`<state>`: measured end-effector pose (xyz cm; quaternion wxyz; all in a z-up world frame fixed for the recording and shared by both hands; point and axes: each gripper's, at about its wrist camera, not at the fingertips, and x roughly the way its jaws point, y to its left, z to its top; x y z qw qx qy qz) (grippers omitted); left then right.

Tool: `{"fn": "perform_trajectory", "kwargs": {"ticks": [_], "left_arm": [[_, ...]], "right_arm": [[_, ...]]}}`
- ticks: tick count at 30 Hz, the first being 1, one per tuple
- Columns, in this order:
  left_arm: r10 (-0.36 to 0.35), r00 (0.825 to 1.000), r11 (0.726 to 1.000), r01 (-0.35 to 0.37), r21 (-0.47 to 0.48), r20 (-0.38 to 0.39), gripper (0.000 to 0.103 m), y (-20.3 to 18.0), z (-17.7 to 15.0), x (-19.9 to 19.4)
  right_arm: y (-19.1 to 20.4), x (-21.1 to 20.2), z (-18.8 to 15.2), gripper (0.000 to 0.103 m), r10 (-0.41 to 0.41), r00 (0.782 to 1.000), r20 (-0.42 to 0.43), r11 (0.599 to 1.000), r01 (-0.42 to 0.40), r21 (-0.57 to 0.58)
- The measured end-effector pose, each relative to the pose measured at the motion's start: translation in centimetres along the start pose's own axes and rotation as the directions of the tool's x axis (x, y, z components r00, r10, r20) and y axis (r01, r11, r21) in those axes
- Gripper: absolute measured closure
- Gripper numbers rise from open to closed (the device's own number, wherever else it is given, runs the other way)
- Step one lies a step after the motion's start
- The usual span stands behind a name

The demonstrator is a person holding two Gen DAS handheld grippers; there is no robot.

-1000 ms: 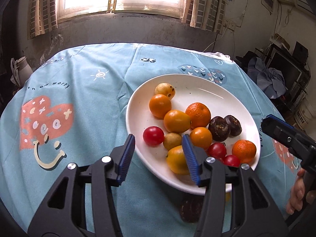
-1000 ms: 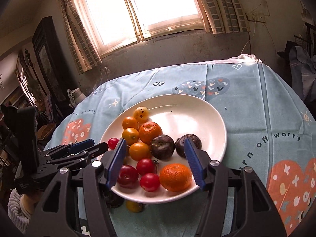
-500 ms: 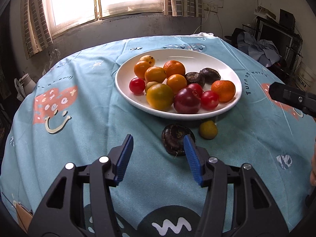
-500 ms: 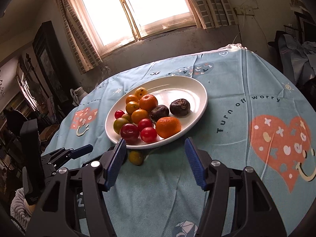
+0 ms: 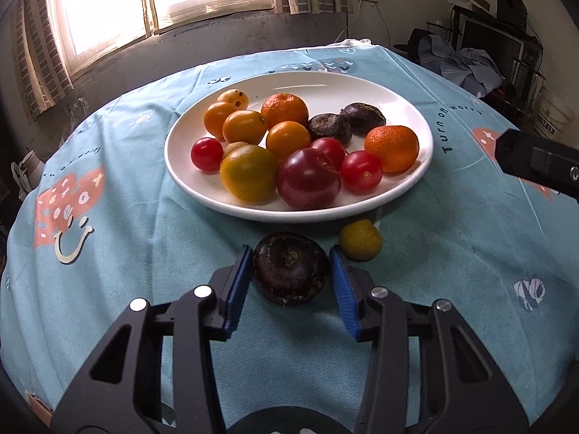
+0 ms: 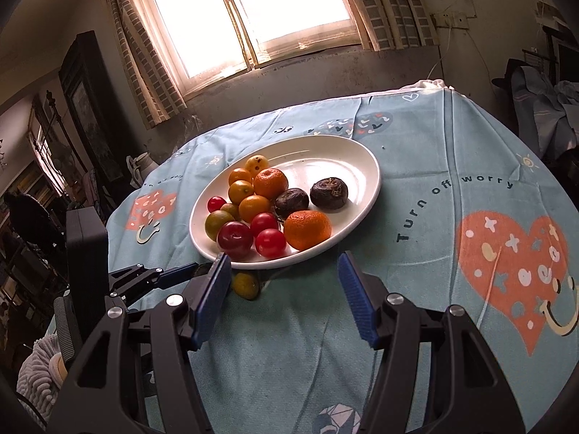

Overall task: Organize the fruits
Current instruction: 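Grasp the last dark passion fruit with the left gripper, then grasp a small yellow-green fruit with the right gripper while the left gripper holds the passion fruit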

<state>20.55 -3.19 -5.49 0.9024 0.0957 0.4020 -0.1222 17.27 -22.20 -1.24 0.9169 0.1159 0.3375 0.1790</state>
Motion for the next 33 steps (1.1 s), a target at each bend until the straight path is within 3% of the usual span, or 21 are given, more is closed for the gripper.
{"fn": "perform_trajectory", "kwargs": {"ticks": [7, 13, 18, 21, 28, 31, 33], "left_arm": [[-0.044, 0.998, 0.999, 0.043, -0.032, -0.039, 0.06, 0.7, -0.1, 0.9], [0.006, 1.0, 0.995, -0.004, -0.095, 0.014, 0.06, 3.4, -1.1, -2.0], [0.032, 0.998, 0.983, -0.023, -0.18, 0.046, 0.06, 6.3, -1.4, -3.8], [0.027, 0.998, 0.977, -0.017, -0.214, 0.047, 0.06, 7.3, -1.4, -3.9], [0.005, 1.0, 0.975, 0.002, -0.223, 0.03, 0.06, 7.6, -1.4, -3.2], [-0.001, 1.0, 0.977, 0.005, -0.211, 0.019, 0.06, 7.3, -1.4, -2.8], [0.0, 1.0, 0.979, 0.003, -0.203, 0.013, 0.06, 7.0, -1.5, -2.6]], "right_arm": [[0.2, 0.5, -0.3, 0.041, 0.008, 1.0, -0.021, 1.0, -0.009, -0.007], [1.8, 1.8, -1.4, 0.041, 0.023, 0.996, -0.087, 0.996, -0.03, -0.079], [4.3, 4.7, -2.7, 0.042, -0.017, 0.985, -0.171, 0.984, -0.014, -0.178], [5.2, 6.7, -2.7, 0.051, -0.046, 0.978, -0.205, 0.977, 0.002, -0.212], [5.8, 10.2, -2.0, 0.059, -0.078, 0.966, -0.247, 0.975, 0.022, -0.222], [5.5, 10.5, -1.8, 0.077, -0.068, 0.967, -0.246, 0.978, 0.016, -0.207], [5.1, 10.2, -1.9, 0.078, -0.048, 0.967, -0.251, 0.981, -0.002, -0.196]]}}
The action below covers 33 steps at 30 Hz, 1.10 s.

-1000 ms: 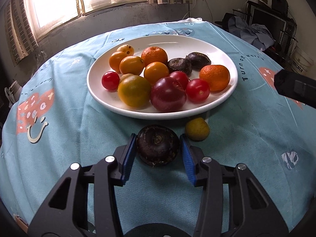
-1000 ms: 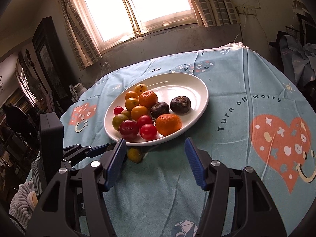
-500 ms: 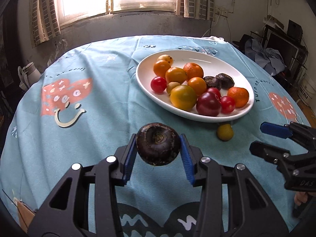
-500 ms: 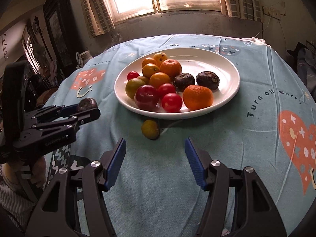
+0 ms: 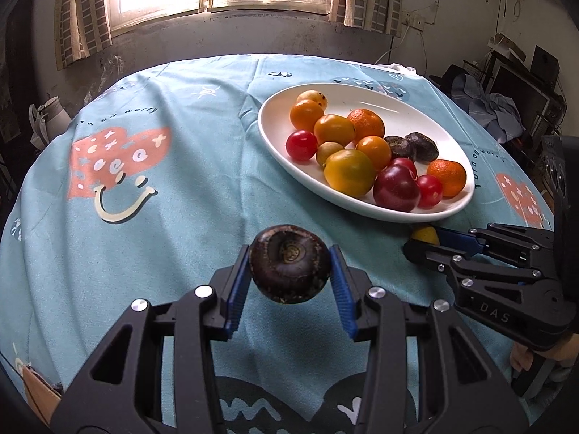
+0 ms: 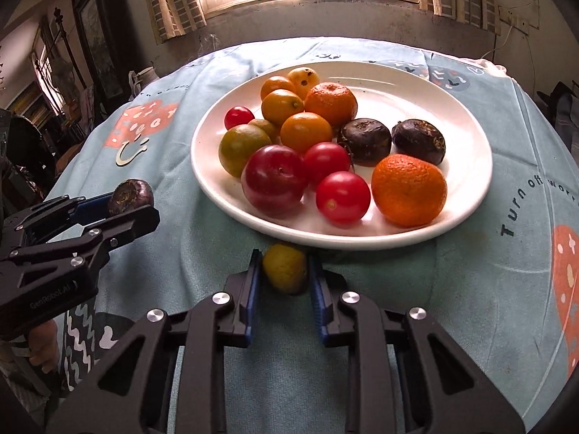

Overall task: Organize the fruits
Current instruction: 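Grasp a small yellow-green fruit with the right gripper while the left gripper holds the passion fruit, then hold both fruits raised above the table in both grippers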

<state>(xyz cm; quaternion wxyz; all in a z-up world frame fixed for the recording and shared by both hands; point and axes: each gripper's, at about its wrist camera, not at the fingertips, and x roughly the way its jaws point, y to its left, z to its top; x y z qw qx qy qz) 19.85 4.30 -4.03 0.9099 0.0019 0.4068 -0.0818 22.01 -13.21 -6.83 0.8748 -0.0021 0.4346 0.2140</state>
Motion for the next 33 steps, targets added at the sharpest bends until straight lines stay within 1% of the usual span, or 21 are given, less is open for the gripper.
{"fn": "perform_trajectory", "kwargs": {"ticks": [4, 6, 8, 13, 15, 18, 21, 24, 26, 33], "left_arm": [[0.004, 1.0, 1.0, -0.004, 0.005, -0.008, 0.06, -0.4, -0.5, 0.1], [0.003, 1.0, 1.0, -0.003, 0.011, -0.007, 0.06, -0.9, -0.8, -0.3], [0.0, 1.0, 1.0, 0.0, 0.029, 0.006, 0.06, -1.5, -1.4, -1.1], [-0.014, 0.998, 0.998, 0.01, 0.063, 0.057, 0.06, -2.9, -3.4, -4.4], [0.002, 0.996, 0.998, -0.008, 0.064, 0.092, 0.06, -3.2, -4.1, -6.0], [0.039, 0.99, 0.998, -0.047, 0.049, 0.137, 0.06, -3.4, -5.2, -7.9], [0.087, 0.981, 0.995, -0.094, 0.033, 0.173, 0.06, -3.6, -6.0, -9.2], [0.105, 0.976, 0.994, -0.11, 0.019, 0.192, 0.06, -3.7, -6.4, -10.0], [0.12, 0.971, 0.991, -0.129, 0.027, 0.205, 0.06, -3.9, -6.5, -10.3], [0.132, 0.968, 0.989, -0.144, 0.038, 0.212, 0.06, -4.1, -6.7, -10.3]], "right_arm": [[-0.4, -1.7, -1.3, 0.078, 0.025, 1.0, 0.004, 1.0, -0.025, 0.013], [-0.3, -3.2, -2.6, 0.078, 0.043, 0.999, 0.011, 0.999, -0.043, 0.011], [-0.1, -5.1, -3.9, 0.078, 0.052, 0.998, 0.037, 0.999, -0.053, 0.01], [0.4, -9.5, -6.6, 0.078, 0.069, 0.99, 0.123, 0.998, -0.07, 0.006], [0.6, -11.0, -7.5, 0.078, 0.071, 0.984, 0.161, 0.997, -0.072, 0.001], [0.5, -12.6, -8.7, 0.078, 0.079, 0.978, 0.195, 0.996, -0.083, 0.013], [0.4, -13.4, -9.3, 0.078, 0.078, 0.974, 0.213, 0.996, -0.086, 0.027], [0.4, -13.7, -9.5, 0.078, 0.078, 0.972, 0.22, 0.996, -0.087, 0.032], [0.5, -13.8, -9.7, 0.078, 0.076, 0.972, 0.222, 0.996, -0.085, 0.033], [0.5, -13.4, -9.5, 0.078, 0.079, 0.974, 0.214, 0.995, -0.09, 0.039]]}}
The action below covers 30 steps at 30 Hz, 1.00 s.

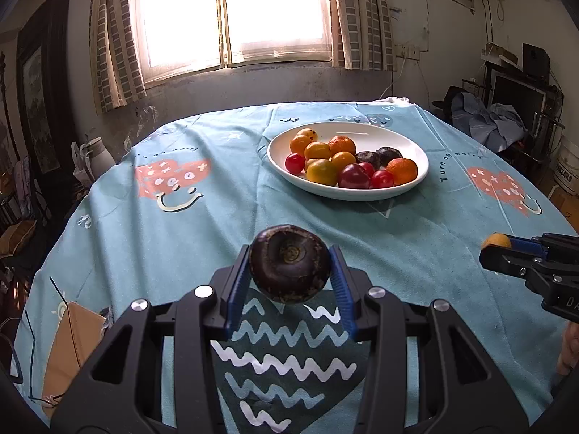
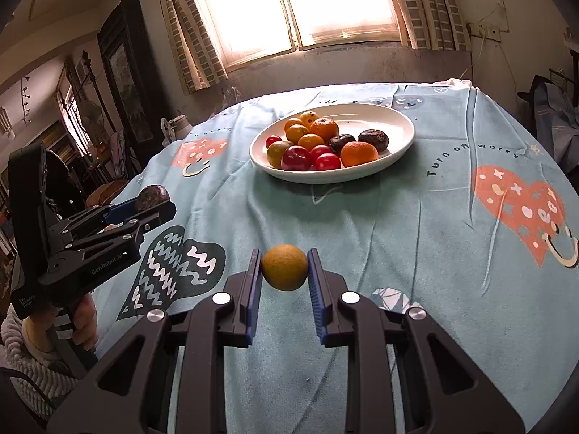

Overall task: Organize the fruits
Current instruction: 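Hold both fruits raised above the table in both grippers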

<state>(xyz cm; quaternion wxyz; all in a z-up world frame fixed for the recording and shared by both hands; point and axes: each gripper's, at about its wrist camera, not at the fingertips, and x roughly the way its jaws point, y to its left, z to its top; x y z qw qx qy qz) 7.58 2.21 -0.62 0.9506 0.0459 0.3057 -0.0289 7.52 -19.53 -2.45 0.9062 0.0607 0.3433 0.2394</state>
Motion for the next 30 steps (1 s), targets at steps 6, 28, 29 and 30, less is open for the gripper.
{"fn": "perform_trajectory", "kwargs": {"ticks": [6, 28, 29, 30], "left_arm": [[-0.001, 1.0, 1.0, 0.001, 0.001, 0.002, 0.06, 0.0, 0.0, 0.1], [0.005, 1.0, 1.0, -0.006, 0.03, 0.01, 0.06, -0.5, 2.1, 1.1], [0.008, 1.0, 0.999, -0.008, 0.039, 0.012, 0.06, -0.7, 2.5, 1.4], [0.008, 1.0, 0.999, -0.008, 0.044, 0.012, 0.06, -0.8, 3.0, 1.7]], "right_arm": [[0.1, 0.1, 0.0, 0.078, -0.001, 1.0, -0.003, 1.0, 0.001, 0.002], [0.7, 0.2, 2.2, 0.078, 0.0, 1.0, 0.013, 1.0, 0.001, -0.027], [0.7, 0.3, 2.7, 0.078, -0.003, 1.0, 0.015, 0.999, 0.003, -0.032], [0.8, 0.4, 3.2, 0.078, -0.006, 1.0, 0.017, 0.999, 0.007, -0.038]]}}
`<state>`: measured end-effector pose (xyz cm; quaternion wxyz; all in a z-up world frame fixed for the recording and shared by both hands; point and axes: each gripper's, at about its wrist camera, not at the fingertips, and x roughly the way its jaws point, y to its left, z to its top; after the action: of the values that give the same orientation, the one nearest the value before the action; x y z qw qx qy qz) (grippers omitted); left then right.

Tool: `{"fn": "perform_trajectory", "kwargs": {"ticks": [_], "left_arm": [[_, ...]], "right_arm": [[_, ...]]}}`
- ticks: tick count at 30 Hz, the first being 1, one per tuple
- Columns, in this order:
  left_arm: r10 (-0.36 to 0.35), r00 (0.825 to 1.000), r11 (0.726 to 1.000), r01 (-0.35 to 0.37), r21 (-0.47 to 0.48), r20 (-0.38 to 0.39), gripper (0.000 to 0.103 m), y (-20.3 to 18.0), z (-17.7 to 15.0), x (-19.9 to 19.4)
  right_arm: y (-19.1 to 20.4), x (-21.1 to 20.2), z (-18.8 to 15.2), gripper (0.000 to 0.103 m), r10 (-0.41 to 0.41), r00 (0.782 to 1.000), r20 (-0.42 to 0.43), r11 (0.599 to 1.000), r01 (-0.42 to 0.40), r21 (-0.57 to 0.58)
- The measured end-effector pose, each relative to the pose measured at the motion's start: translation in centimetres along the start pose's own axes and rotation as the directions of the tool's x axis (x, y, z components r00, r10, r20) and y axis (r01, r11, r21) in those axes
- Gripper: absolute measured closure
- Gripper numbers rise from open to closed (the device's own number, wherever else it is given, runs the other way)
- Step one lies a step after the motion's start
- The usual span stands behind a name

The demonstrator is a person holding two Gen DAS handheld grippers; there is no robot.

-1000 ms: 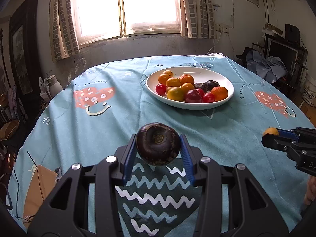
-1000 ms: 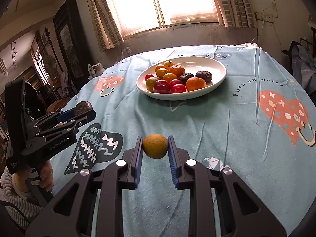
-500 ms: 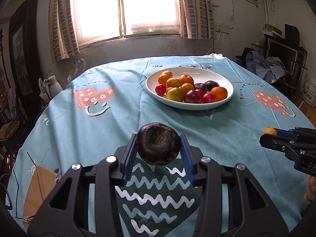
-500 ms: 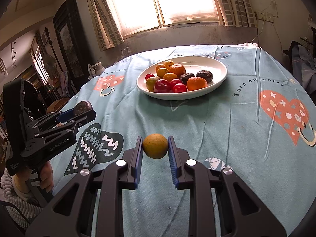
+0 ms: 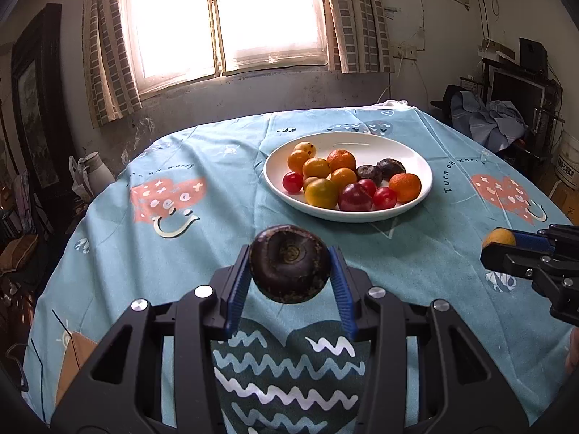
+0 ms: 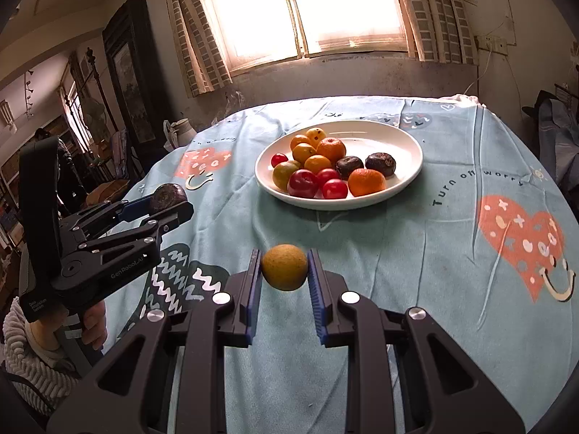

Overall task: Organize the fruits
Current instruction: 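Hold both fruits raised above the table in both grippers, then lower both held fruits onto the white plate and open both grippers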

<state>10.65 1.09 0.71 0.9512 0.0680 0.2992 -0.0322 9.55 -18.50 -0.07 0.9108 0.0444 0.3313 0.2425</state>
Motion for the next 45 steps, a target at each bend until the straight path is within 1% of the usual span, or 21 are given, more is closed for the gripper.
{"fn": "perform_trajectory", "kwargs": {"ticks": [7, 13, 18, 22, 26, 27, 28, 29, 30, 31, 32, 33, 34, 40, 43, 44, 45], "left_arm": [[0.001, 1.0, 1.0, -0.001, 0.008, 0.0, 0.06, -0.4, 3.2, 2.9], [0.007, 1.0, 1.0, -0.007, 0.02, 0.002, 0.06, -0.9, 5.5, 5.5], [-0.004, 1.0, 1.0, 0.004, 0.017, -0.001, 0.06, -1.4, 7.2, 8.0], [-0.007, 1.0, 1.0, 0.007, 0.017, -0.009, 0.06, -1.7, 7.8, 9.9], [-0.019, 0.999, 1.0, 0.019, 0.014, -0.026, 0.059, -2.1, 8.2, 12.1], [-0.017, 0.999, 1.0, 0.018, 0.009, -0.029, 0.058, -2.1, 8.2, 12.7], [-0.01, 1.0, 1.0, 0.011, 0.009, -0.03, 0.057, -2.2, 8.2, 13.2], [-0.004, 1.0, 1.0, 0.004, 0.011, -0.03, 0.053, -2.2, 8.3, 13.7], [-0.001, 0.999, 1.0, 0.001, 0.016, -0.033, 0.048, -2.2, 8.3, 14.0], [0.0, 0.999, 1.0, 0.001, 0.021, -0.033, 0.047, -2.3, 8.2, 14.1], [0.002, 0.999, 1.0, -0.001, 0.025, -0.033, 0.046, -2.3, 8.1, 14.2], [0.007, 0.999, 1.0, -0.007, 0.025, -0.032, 0.039, -2.2, 8.1, 14.1], [0.016, 1.0, 1.0, -0.015, 0.023, -0.027, 0.036, -2.2, 8.0, 14.0], [0.026, 1.0, 0.999, -0.027, 0.017, 0.009, 0.035, -1.9, 7.6, 11.2], [0.025, 0.999, 1.0, -0.025, 0.003, 0.022, 0.031, -1.7, 7.0, 9.0], [0.028, 0.999, 1.0, -0.028, 0.0, 0.026, 0.026, -1.7, 6.7, 8.2], [0.034, 0.999, 0.999, -0.034, -0.002, 0.034, 0.024, -1.7, 6.3, 7.4]], "right_arm": [[-1.1, 1.5, 4.0, 0.078, -0.04, 0.999, 0.013, 0.999, 0.041, -0.023], [-2.4, 3.8, 6.8, 0.078, -0.078, 0.997, 0.01, 0.997, 0.078, -0.024], [-3.7, 6.1, 8.0, 0.078, -0.094, 0.996, -0.002, 0.996, 0.094, -0.005], [-4.4, 7.7, 8.4, 0.078, -0.098, 0.995, -0.014, 0.995, 0.098, 0.002], [-5.3, 9.7, 8.9, 0.078, -0.134, 0.991, -0.024, 0.991, 0.134, 0.005], [-5.6, 10.3, 9.0, 0.073, -0.148, 0.989, -0.025, 0.989, 0.148, 0.004], [-5.8, 10.9, 9.1, 0.07, -0.165, 0.986, -0.028, 0.986, 0.166, 0.002], [-6.1, 11.3, 9.1, 0.051, -0.187, 0.982, -0.027, 0.982, 0.187, 0.002], [-6.2, 11.3, 9.0, 0.044, -0.201, 0.98, -0.012, 0.98, 0.201, 0.007], [-6.3, 11.2, 8.8, 0.044, -0.201, 0.98, 0.002, 0.98, 0.201, 0.01], [-6.3, 11.1, 8.7, 0.044, -0.194, 0.981, 0.001, 0.981, 0.194, 0.01], [-6.3, 10.9, 8.7, 0.044, -0.188, 0.982, -0.002, 0.982, 0.188, 0.013], [-6.3, 10.5, 8.6, 0.044, -0.188, 0.982, 0.004, 0.982, 0.188, 0.019], [-5.6, 7.2, 7.7, 0.044, -0.168, 0.985, 0.037, 0.985, 0.166, 0.044], [-4.7, 5.4, 6.6, 0.044, -0.157, 0.987, 0.046, 0.987, 0.154, 0.047], [-4.3, 4.8, 6.1, 0.044, -0.15, 0.988, 0.046, 0.988, 0.148, 0.047], [-3.9, 4.2, 5.5, 0.044, -0.144, 0.988, 0.047, 0.989, 0.142, 0.046]]}}
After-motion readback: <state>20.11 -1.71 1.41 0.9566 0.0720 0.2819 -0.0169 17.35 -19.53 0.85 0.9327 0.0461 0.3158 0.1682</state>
